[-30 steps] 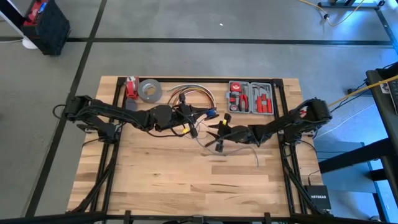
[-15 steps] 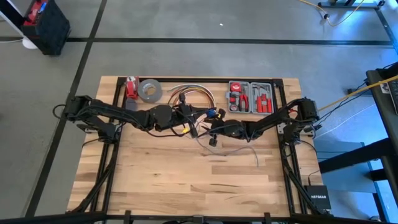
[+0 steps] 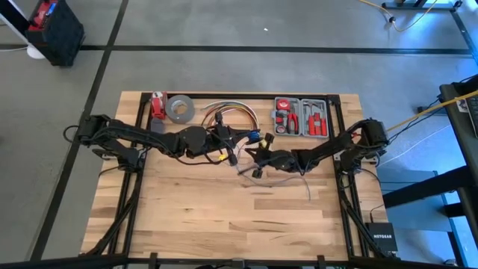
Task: Coil cords
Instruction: Coil the blue wire on the black spool
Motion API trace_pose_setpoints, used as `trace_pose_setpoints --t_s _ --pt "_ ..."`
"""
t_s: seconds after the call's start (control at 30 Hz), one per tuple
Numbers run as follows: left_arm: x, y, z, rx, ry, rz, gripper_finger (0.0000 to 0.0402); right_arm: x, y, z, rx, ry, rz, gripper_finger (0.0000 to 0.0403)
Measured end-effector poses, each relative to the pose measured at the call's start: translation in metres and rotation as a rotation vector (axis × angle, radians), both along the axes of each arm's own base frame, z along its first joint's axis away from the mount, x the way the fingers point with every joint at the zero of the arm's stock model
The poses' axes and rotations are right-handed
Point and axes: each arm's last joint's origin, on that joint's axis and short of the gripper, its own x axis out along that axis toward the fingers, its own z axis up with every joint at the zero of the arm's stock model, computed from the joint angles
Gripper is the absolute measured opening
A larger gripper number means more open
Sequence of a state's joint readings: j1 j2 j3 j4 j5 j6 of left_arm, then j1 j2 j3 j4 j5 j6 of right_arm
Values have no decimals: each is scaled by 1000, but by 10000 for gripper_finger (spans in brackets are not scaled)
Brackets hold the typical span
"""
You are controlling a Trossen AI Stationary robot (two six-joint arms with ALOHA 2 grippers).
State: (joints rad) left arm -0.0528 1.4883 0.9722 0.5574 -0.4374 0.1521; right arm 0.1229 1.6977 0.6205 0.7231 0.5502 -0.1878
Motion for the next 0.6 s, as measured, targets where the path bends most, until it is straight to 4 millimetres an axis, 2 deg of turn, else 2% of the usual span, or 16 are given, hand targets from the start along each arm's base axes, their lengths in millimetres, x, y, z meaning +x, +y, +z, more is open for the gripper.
trace_pose_setpoints --t_s 0.17,0.27,0.43,0.6 --pt "1 2 2 -20 -34 6 0 -2 18 3 -71 5 5 7" --pt "2 6 -3 -19 4 19 0 -2 29 14 -145 -4 -12 5" --pt "2 10 -9 -5 60 33 0 -8 43 47 -202 -81 17 4" --pt "2 10 -14 23 127 28 0 -27 44 90 -215 -186 5 3"
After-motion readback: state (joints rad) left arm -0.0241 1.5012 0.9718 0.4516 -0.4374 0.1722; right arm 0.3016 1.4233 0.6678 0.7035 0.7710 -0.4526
